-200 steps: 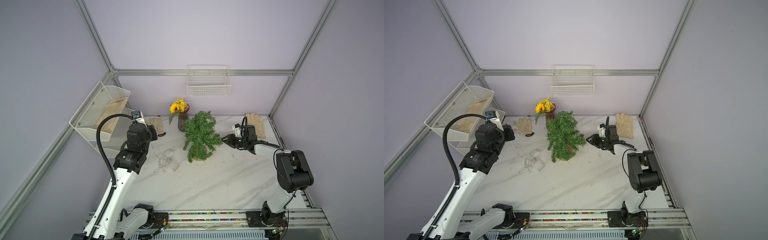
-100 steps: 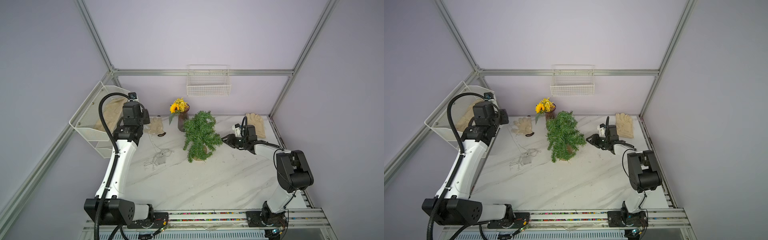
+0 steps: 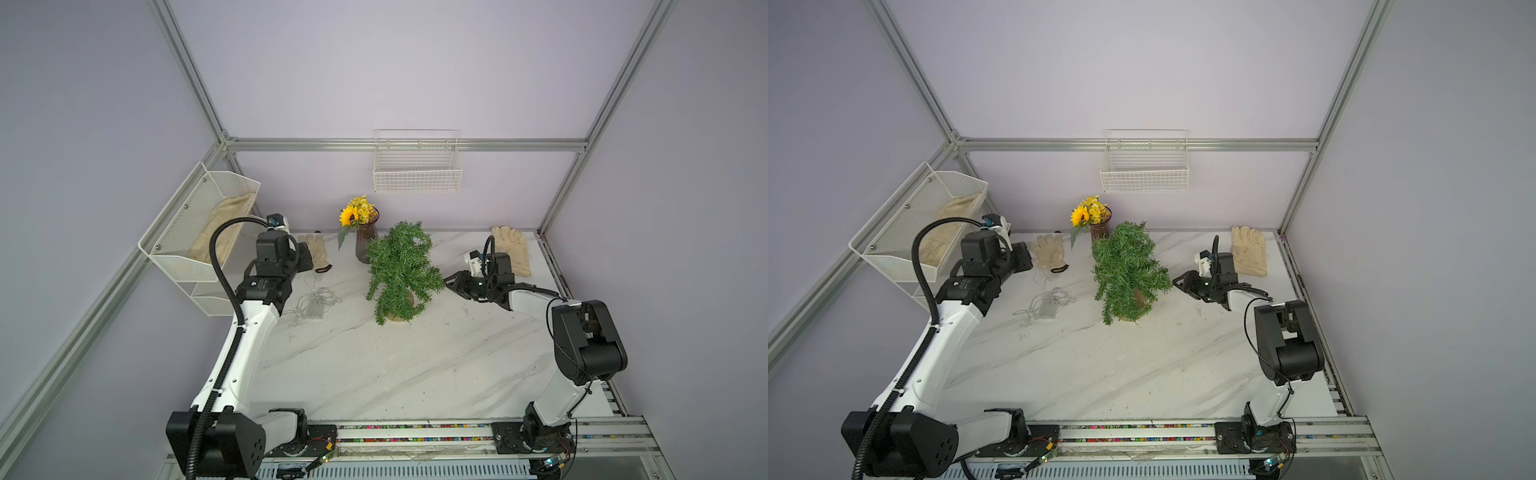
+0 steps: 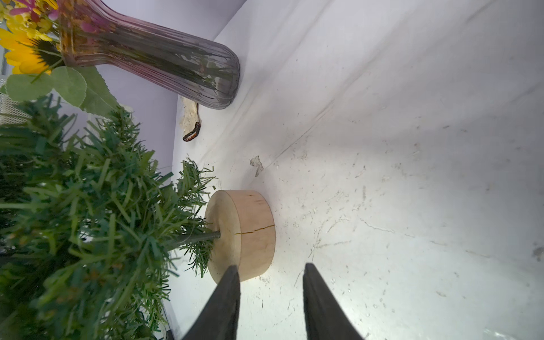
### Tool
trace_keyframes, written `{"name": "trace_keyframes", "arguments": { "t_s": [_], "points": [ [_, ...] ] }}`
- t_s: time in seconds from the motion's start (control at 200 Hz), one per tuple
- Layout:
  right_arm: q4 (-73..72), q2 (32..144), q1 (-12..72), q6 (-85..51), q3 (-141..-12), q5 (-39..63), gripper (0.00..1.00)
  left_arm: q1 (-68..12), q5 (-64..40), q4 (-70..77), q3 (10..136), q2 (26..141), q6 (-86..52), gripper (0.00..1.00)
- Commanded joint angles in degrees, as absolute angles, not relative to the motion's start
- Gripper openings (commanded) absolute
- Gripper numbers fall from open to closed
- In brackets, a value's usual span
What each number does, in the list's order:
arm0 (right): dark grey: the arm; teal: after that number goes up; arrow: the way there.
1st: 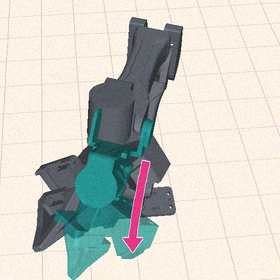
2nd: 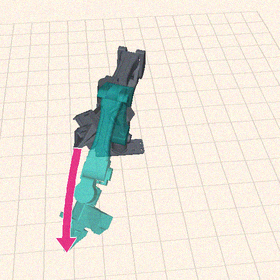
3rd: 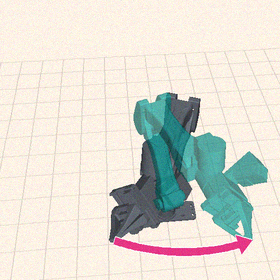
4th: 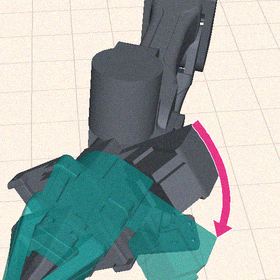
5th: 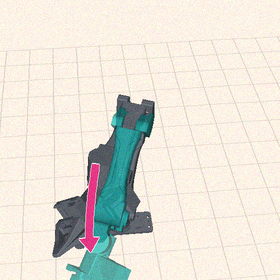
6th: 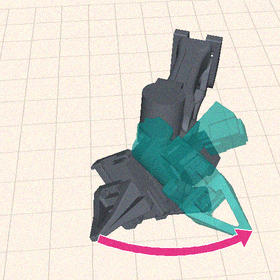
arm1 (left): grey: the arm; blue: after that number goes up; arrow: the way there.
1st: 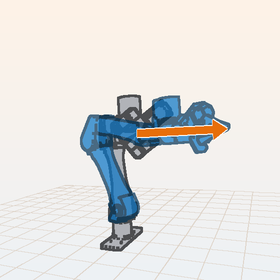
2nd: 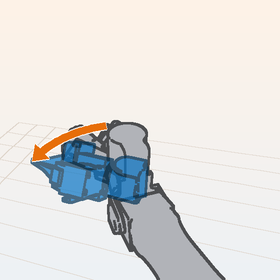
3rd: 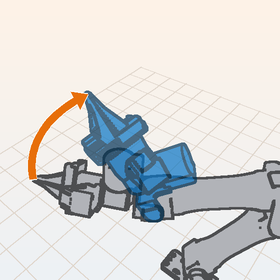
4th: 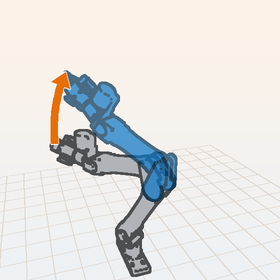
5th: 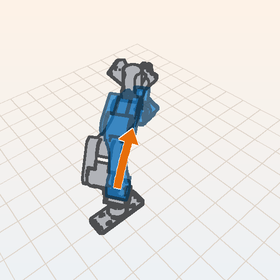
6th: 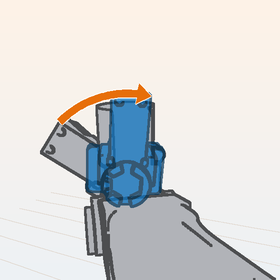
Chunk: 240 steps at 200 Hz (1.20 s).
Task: Remove string lights from the small christmas tree
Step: Place the light string at the center of the board.
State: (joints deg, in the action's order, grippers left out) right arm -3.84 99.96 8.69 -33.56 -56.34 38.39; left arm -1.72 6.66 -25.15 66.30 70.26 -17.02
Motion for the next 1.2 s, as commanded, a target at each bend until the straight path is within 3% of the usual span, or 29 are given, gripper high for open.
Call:
{"name": "trace_keyframes", "arguments": {
  "t_s": [0.0,0.2,0.245,0.425,0.47,0.48,0.75,0.89,1.195],
  "points": [
    [-6.1,98.4,8.4,-33.6,-55.5,39.5,0.39,-3.2,6.2,-18.4,59.2,69.9,-22.2,0.00],
    [-6.1,97.2,8.4,-33.2,-54.3,39.3,0.39,-3.5,9.0,-18.4,55.3,73.5,-23.8,0.02],
    [-6.1,97.1,8.4,-33.1,-54.1,39.3,0.39,-3.5,9.0,-18.6,55.0,73.7,-23.9,0.06],
    [-5.9,97.1,8.3,-33.0,-54.2,39.3,0.39,-3.5,11.1,-23.2,55.9,71.9,-23.1,0.72],
    [-5.9,97.1,8.3,-33.0,-54.3,39.2,0.40,-3.5,11.3,-24.5,55.7,71.2,-22.7,0.98],
    [-5.9,97.2,8.2,-33.0,-54.4,39.2,0.40,-3.5,11.3,-24.9,55.7,71.1,-22.6,1.00],
    [-6.0,98.5,8.2,-33.5,-55.8,39.4,0.43,-3.5,10.4,-27.4,50.8,64.8,-23.0,1.00],
    [-4.8,97.8,7.8,-32.8,-57.0,36.7,0.58,-3.6,11.3,-26.0,48.1,63.0,-28.9,1.00],
    [7.0,93.3,6.3,-27.2,-61.5,7.6,0.84,-4.1,9.5,-15.3,37.8,59.0,-42.2,1.00]
  ]
}}
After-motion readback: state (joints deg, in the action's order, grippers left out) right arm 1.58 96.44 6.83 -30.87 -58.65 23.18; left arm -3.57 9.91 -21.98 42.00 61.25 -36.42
